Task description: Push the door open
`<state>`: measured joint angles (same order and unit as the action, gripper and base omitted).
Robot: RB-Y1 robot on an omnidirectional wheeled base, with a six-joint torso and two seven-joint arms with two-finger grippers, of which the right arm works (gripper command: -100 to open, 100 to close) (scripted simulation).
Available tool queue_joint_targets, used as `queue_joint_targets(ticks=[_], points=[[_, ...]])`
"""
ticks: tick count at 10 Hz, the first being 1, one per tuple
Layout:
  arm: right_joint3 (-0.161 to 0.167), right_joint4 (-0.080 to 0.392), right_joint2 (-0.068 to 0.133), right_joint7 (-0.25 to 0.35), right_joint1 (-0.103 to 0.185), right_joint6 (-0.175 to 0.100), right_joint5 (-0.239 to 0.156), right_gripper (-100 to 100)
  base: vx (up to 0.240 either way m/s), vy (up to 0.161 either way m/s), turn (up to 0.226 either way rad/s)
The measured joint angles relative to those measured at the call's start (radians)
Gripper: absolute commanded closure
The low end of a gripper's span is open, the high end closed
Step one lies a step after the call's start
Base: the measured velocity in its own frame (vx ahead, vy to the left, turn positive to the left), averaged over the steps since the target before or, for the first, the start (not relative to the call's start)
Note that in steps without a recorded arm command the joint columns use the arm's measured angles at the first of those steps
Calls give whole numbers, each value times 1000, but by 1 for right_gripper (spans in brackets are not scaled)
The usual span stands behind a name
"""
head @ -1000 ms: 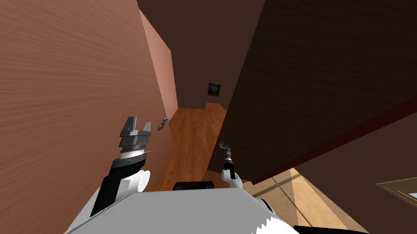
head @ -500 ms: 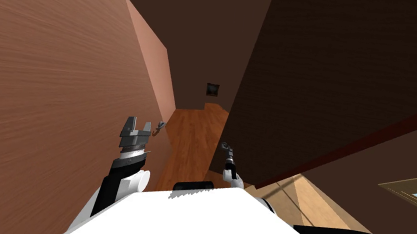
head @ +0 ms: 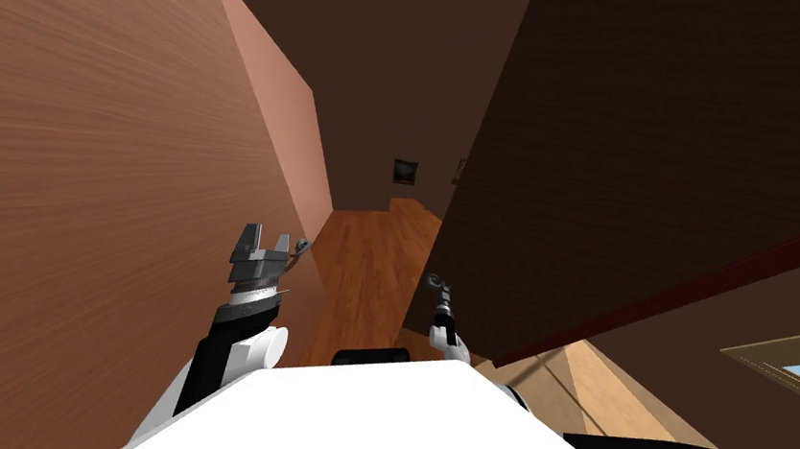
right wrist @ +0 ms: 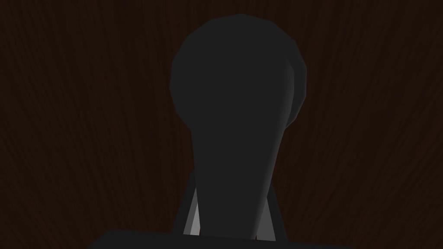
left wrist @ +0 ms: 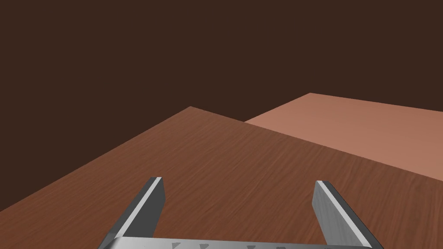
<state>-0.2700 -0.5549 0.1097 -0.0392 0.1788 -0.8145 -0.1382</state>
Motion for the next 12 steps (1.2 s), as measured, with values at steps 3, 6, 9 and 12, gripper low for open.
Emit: queue_joint_targets(ticks=[3, 6, 9, 12], points=[[-6, -12, -2, -1, -12, 9, -2, 100, 182, -5, -59], [-15, -2, 1, 0, -5, 2, -5, 100, 224, 27, -124], [-32, -16, 4, -2, -14, 8, -10, 100, 225, 31, -128], [-46, 3, 10, 3, -12, -5, -14, 100, 236, 25, -143]])
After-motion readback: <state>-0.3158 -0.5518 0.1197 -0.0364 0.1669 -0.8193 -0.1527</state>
